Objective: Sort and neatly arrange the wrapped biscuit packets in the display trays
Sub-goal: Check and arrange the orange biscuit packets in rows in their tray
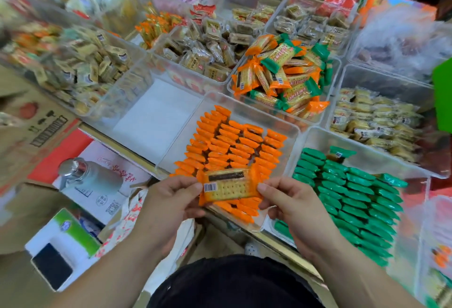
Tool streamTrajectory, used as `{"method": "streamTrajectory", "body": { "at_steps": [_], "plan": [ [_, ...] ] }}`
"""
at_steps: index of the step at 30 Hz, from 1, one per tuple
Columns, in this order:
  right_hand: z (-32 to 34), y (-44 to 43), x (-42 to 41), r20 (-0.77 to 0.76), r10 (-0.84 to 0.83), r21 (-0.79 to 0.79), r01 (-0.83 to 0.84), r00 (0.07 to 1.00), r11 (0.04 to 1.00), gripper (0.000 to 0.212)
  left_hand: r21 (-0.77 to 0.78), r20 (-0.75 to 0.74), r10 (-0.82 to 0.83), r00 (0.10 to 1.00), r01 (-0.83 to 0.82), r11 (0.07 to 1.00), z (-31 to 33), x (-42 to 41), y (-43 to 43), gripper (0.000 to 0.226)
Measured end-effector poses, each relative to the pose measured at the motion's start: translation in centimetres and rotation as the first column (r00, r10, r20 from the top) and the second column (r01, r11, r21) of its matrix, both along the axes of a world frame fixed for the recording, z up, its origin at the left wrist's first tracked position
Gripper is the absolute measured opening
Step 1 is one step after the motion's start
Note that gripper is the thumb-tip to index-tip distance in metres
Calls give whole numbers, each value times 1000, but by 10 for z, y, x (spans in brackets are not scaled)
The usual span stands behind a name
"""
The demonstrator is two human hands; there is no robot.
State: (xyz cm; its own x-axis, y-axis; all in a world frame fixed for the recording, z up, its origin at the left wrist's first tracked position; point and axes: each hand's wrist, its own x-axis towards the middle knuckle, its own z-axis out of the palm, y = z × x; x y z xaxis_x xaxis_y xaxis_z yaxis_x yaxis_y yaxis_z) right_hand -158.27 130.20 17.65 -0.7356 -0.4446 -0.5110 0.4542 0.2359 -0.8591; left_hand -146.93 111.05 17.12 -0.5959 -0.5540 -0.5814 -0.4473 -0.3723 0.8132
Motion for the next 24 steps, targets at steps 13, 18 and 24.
{"method": "streamTrajectory", "body": {
  "at_steps": [13,18,24],
  "plan": [
    [17,21,37,387,237,-489,-20,891,872,50,196,-193,75,978,-36,980,37,66,19,38],
    [21,26,41,392,246,-498,-20,887,867,45,135,-280,49,959,-11,991,49,77,27,18],
    [23,25,50,325,145,-474,28,935,880,50,25,-318,128,939,-127,992,61,86,35,30]
  ]
}}
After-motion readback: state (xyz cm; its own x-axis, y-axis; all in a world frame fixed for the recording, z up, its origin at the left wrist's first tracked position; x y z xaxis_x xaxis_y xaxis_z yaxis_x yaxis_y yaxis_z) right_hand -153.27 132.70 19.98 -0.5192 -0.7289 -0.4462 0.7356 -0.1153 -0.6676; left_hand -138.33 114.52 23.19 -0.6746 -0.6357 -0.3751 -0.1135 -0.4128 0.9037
